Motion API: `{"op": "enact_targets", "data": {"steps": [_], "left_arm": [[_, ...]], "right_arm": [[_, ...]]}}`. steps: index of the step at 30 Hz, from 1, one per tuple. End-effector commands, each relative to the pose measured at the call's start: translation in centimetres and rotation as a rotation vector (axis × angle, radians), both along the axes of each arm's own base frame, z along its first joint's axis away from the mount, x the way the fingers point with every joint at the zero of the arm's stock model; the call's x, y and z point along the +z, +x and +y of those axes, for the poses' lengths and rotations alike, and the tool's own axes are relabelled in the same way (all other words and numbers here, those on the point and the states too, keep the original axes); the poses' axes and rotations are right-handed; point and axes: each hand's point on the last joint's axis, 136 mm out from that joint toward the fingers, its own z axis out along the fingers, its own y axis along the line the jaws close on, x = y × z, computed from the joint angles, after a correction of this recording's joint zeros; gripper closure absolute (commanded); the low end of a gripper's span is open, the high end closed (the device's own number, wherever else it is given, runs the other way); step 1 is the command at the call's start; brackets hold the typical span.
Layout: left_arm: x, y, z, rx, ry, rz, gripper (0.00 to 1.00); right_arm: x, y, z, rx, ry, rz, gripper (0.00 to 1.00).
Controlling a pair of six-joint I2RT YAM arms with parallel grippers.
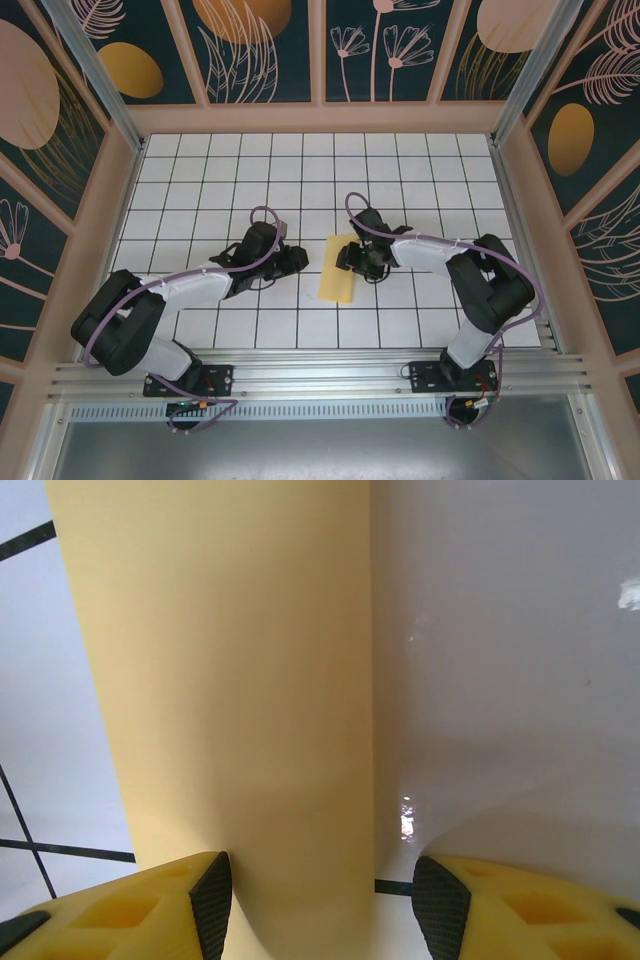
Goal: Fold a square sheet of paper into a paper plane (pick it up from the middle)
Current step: Hold the square sheet of paper at the center of the table.
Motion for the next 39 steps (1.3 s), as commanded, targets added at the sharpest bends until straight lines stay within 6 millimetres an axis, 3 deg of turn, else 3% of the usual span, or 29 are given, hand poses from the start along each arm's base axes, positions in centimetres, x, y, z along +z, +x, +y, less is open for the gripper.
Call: {"op": "enact_targets", "data": {"steps": [1, 9, 22, 29, 34, 39], "left_arm": [[0.5, 0.1, -0.8, -0.040, -0.006, -0.014, 0.67], [0.9, 1.0, -2.9, -0.084, -0.058, 0.006, 0.72], [0.8, 0.8, -3.8, -0.107, -0.111, 0.026, 0.72], [0.3, 1.3, -5.5, -0.131, -0.167, 0.065, 0.83], [-1.1, 1.7, -6.2, -0.129, -0.172, 0.110, 1.00], [-2.3, 2.0, -6.4, -0.121, -0.148, 0.142, 1.00]], "right_arm": [[-3.9, -1.8, -0.7, 0.027, -0.081, 0.070, 0.43], [-4.4, -2.1, -1.3, 0.002, -0.110, 0.085, 0.43], [-4.8, -2.2, -1.1, -0.003, -0.102, 0.098, 0.44], [-5.3, -2.4, -1.5, -0.002, -0.130, 0.112, 0.44], [-5.5, -2.5, -1.4, 0.000, -0.133, 0.114, 0.44], [-5.6, -2.6, -1.3, 0.000, -0.131, 0.116, 0.44]]}}
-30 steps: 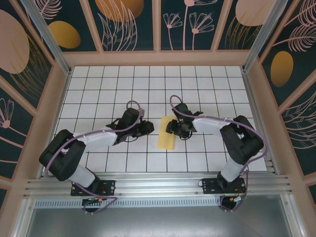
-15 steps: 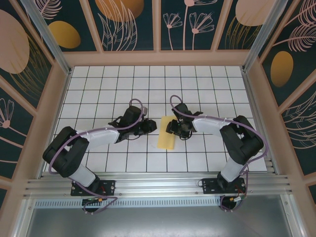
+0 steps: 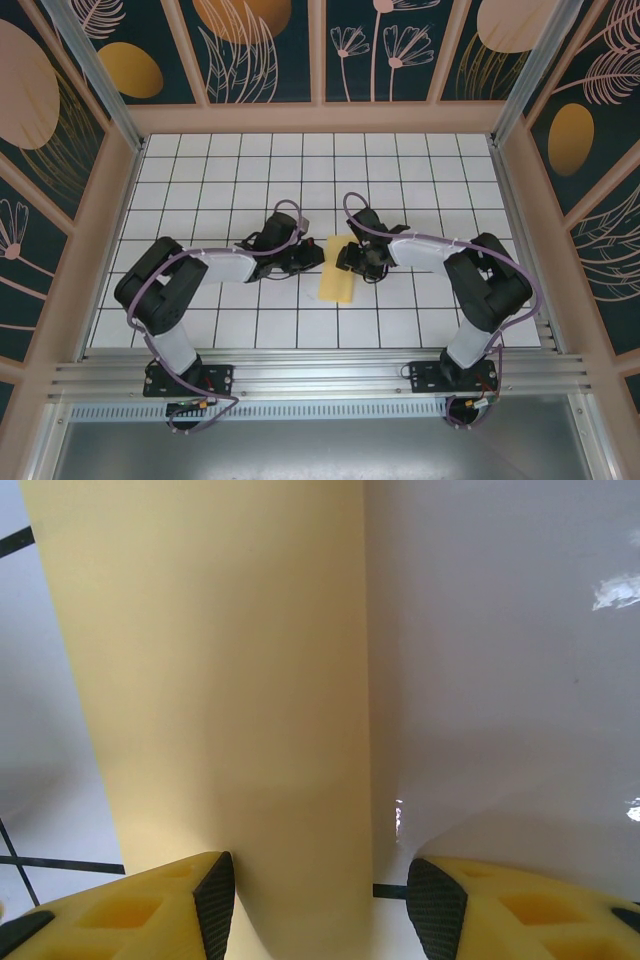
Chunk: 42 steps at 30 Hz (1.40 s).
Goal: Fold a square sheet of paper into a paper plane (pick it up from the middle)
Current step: Hold the square sheet of paper at the center of the table.
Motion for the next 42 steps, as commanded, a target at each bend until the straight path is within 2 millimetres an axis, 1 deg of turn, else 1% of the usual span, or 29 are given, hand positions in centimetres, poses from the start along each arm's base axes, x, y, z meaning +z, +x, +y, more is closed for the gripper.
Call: {"op": "enact_targets", "data": {"steps": [1, 5, 16, 22, 30, 35, 42], "left_arm": [[-0.1, 0.4, -0.8, -0.008, -0.009, 0.015, 1.00], [-1.1, 0.3, -1.0, -0.021, -0.001, 0.033, 1.00], [-2.1, 0.1, -1.3, -0.035, 0.000, 0.055, 1.00], [-2.3, 0.0, -1.5, -0.044, -0.002, 0.063, 1.00], [-4.1, -0.1, -0.3, -0.030, 0.105, 0.097, 1.00], [-5.1, -0.5, 0.3, -0.031, 0.136, 0.115, 1.00], [-6.2, -1.3, 0.7, -0.039, 0.163, 0.138, 1.00]], "right_arm": [[-5.1, -2.6, -1.1, 0.015, -0.095, 0.107, 0.44], [-5.3, -2.6, -1.1, 0.018, -0.100, 0.109, 0.44], [-5.7, -2.9, -1.0, 0.021, -0.113, 0.120, 0.44], [-5.8, -3.0, -1.1, 0.019, -0.121, 0.123, 0.44], [-6.0, -3.0, -1.1, 0.018, -0.127, 0.125, 0.44], [-5.8, -2.9, -1.0, 0.018, -0.130, 0.121, 0.44], [-4.9, -2.2, -0.4, 0.020, -0.113, 0.106, 0.43]]}}
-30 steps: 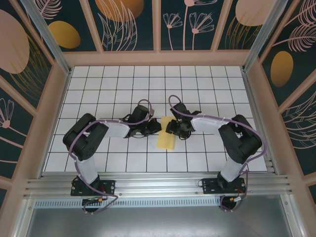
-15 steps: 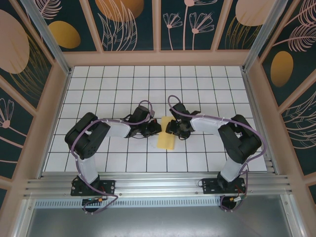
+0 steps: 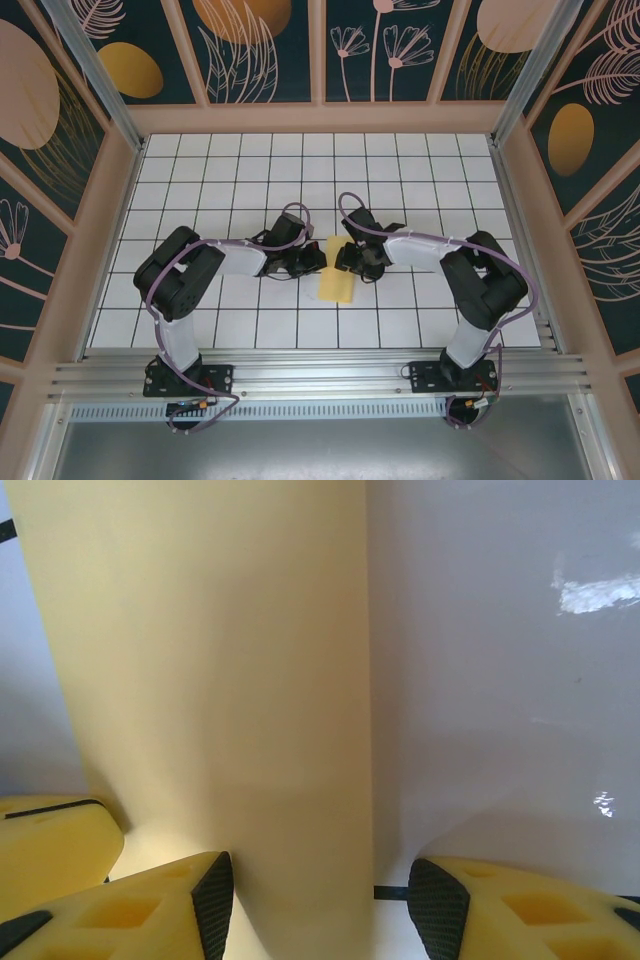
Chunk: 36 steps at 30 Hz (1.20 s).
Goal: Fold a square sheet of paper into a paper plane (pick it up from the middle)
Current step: Hold the square sheet of paper at the center of the table, then fold the square sheet of paper in half at the center of the table.
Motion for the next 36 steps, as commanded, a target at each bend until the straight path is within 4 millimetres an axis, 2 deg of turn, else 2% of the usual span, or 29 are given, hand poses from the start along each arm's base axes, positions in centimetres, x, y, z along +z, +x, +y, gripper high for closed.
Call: {"op": "enact_targets", "data": {"steps": [1, 4, 9, 11, 15, 17, 19, 20, 23, 25, 30, 36], "left_arm": [[-2.8, -1.4, 1.1, -0.015, 0.088, 0.058, 1.00], [-3.2, -1.5, 1.4, -0.015, 0.107, 0.059, 1.00], [-3.7, -1.7, 1.8, -0.016, 0.128, 0.062, 1.00], [-3.9, -1.7, 1.9, -0.015, 0.137, 0.064, 1.00], [-4.0, -1.8, 1.9, -0.019, 0.138, 0.065, 1.00], [-4.0, -1.8, 1.9, -0.022, 0.140, 0.064, 1.00], [-4.0, -1.8, 1.9, -0.023, 0.142, 0.064, 1.00], [-4.0, -1.8, 1.9, -0.024, 0.142, 0.064, 1.00], [-4.1, -1.9, 2.0, -0.027, 0.146, 0.067, 1.00], [-4.1, -1.8, 1.9, -0.029, 0.144, 0.067, 1.00], [-4.2, -1.9, 1.9, -0.033, 0.146, 0.071, 1.00], [-4.2, -2.0, 1.9, -0.037, 0.144, 0.074, 1.00]], "right_arm": [[-4.5, -2.1, -0.3, 0.010, -0.051, 0.099, 0.42], [-2.8, -0.9, 0.3, 0.014, -0.030, 0.052, 0.41], [2.4, 1.6, 1.5, 0.020, 0.030, -0.081, 0.32], [4.3, 2.3, 1.3, 0.005, 0.048, -0.126, 0.28], [6.8, 2.6, 1.1, -0.025, 0.134, -0.181, 0.28], [7.8, 2.5, 1.0, -0.037, 0.197, -0.209, 0.35], [8.7, 2.2, 1.9, -0.013, 0.311, -0.221, 0.49], [9.0, 2.0, 2.2, -0.008, 0.365, -0.216, 0.61], [9.2, 1.3, 2.8, 0.006, 0.440, -0.208, 0.81], [8.3, 0.8, 2.6, 0.003, 0.440, -0.183, 0.92], [6.3, -0.2, 2.5, 0.020, 0.480, -0.130, 0.95], [3.8, -0.7, 1.6, 0.028, 0.433, -0.090, 0.97]]}}
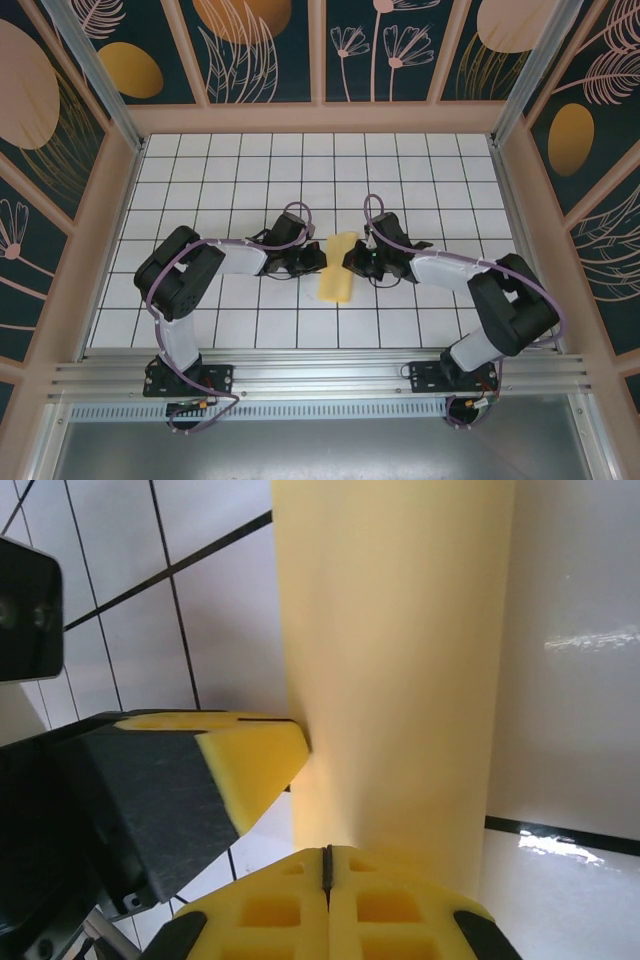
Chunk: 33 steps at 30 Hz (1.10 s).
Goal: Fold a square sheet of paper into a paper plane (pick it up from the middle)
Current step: Fold the square sheet of paper in half at the center of the table.
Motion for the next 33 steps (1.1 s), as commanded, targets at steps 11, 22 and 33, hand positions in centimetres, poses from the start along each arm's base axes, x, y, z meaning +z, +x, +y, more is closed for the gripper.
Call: {"op": "enact_targets", "data": {"steps": [11, 22, 33], "left_arm": [[-4.3, -2.3, 2.0, -0.018, 0.139, 0.097, 1.00], [-4.6, -2.7, 2.3, -0.021, 0.147, 0.101, 1.00], [-4.6, -2.6, 2.2, -0.020, 0.137, 0.101, 1.00]], "right_arm": [[-4.5, -2.8, -1.7, 0.050, -0.010, 0.056, 0.93], [-0.9, -2.6, -0.7, 0.080, 0.087, -0.031, 0.93], [-3.1, -5.3, -1.0, 0.100, 0.106, 0.047, 0.98]]}}
